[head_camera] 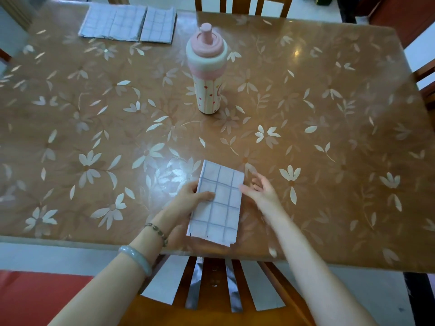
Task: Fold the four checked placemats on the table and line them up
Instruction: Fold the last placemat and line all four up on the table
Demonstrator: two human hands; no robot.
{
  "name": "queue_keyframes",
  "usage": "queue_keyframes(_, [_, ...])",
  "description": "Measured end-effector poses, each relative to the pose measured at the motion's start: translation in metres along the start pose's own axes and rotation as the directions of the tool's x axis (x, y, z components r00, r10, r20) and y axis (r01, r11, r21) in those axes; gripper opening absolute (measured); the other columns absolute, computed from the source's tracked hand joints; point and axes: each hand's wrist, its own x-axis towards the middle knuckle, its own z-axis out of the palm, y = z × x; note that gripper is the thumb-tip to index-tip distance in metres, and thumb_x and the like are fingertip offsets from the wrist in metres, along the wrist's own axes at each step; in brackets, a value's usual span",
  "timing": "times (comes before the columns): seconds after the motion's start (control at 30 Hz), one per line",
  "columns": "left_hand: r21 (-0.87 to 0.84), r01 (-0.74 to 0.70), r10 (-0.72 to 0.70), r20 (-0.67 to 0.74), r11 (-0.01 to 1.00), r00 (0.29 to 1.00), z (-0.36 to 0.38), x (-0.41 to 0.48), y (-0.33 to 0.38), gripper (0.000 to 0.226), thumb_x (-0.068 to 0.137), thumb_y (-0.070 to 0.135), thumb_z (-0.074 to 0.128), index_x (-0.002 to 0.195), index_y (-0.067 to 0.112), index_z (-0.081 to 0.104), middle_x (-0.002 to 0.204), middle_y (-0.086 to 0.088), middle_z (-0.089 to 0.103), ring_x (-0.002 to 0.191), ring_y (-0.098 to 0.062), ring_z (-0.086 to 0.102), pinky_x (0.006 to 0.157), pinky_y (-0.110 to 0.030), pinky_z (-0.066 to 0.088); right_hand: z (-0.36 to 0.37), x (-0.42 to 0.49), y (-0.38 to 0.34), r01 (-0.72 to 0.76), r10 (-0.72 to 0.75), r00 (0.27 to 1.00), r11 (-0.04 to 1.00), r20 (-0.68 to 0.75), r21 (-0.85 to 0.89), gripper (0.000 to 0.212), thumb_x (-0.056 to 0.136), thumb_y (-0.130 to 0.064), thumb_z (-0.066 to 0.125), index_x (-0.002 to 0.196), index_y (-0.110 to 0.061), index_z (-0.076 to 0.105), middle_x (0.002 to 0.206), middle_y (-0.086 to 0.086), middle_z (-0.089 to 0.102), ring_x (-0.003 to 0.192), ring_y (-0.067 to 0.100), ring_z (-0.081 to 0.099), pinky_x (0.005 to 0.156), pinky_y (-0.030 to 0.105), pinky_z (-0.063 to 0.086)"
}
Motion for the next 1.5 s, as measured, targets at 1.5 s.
queue_keyframes(1.5, [-0.501, -0.587, -0.173, -0.834, 0.635, 0.525, -0.540, -0.443, -0.289, 0.014, 0.089, 0.005, 0.062, 0.099, -0.003, 0.068, 0.097, -0.021, 0.071, 0.083, -0.030, 0.068, 0.080, -0.046, 0.055, 0.682, -0.291, -0.028, 0.180, 0.099, 0.673, 0.940, 0.733, -0.291, 0.023, 0.079, 0.006, 0.067, 0.101, 0.007, 0.062, 0.090, 0.019, 0.071, 0.079, 0.029, 0.069, 0.078, 0.039, 0.057])
